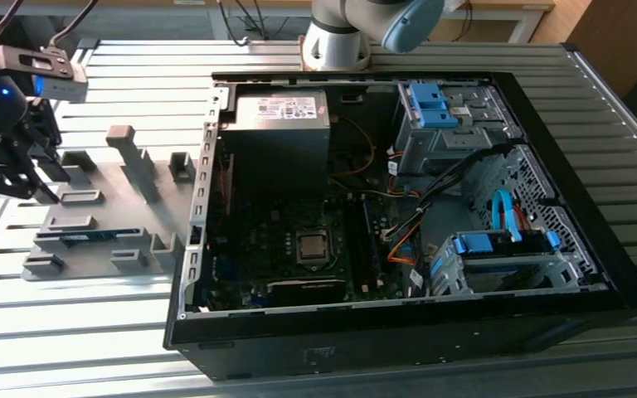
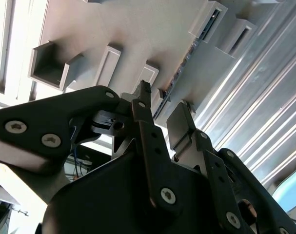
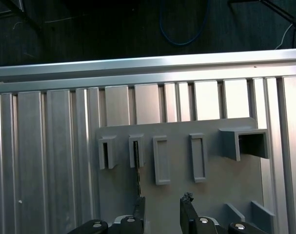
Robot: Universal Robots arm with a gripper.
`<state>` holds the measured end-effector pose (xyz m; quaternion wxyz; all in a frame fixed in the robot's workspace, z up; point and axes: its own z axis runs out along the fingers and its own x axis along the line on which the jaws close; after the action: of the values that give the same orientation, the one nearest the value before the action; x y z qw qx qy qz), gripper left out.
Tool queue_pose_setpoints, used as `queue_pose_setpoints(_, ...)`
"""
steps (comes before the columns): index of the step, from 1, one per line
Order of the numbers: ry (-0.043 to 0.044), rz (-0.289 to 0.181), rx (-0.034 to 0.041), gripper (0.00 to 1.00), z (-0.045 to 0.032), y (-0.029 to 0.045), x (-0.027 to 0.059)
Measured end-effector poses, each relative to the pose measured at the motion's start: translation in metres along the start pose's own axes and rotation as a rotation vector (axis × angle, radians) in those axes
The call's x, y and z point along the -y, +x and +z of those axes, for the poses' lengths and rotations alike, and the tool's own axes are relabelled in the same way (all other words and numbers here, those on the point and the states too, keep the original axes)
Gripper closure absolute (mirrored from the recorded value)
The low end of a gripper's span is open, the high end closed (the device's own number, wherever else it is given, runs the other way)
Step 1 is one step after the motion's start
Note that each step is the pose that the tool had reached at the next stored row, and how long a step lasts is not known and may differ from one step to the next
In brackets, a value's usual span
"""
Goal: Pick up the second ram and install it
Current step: 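Pick up the second ram and move it above second insertion slot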
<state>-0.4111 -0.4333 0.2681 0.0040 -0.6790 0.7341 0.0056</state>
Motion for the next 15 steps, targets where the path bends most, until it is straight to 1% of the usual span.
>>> queue_pose_setpoints(15, 0.0, 0.0, 0.0, 0.59, 0.009, 0.0008, -0.0001)
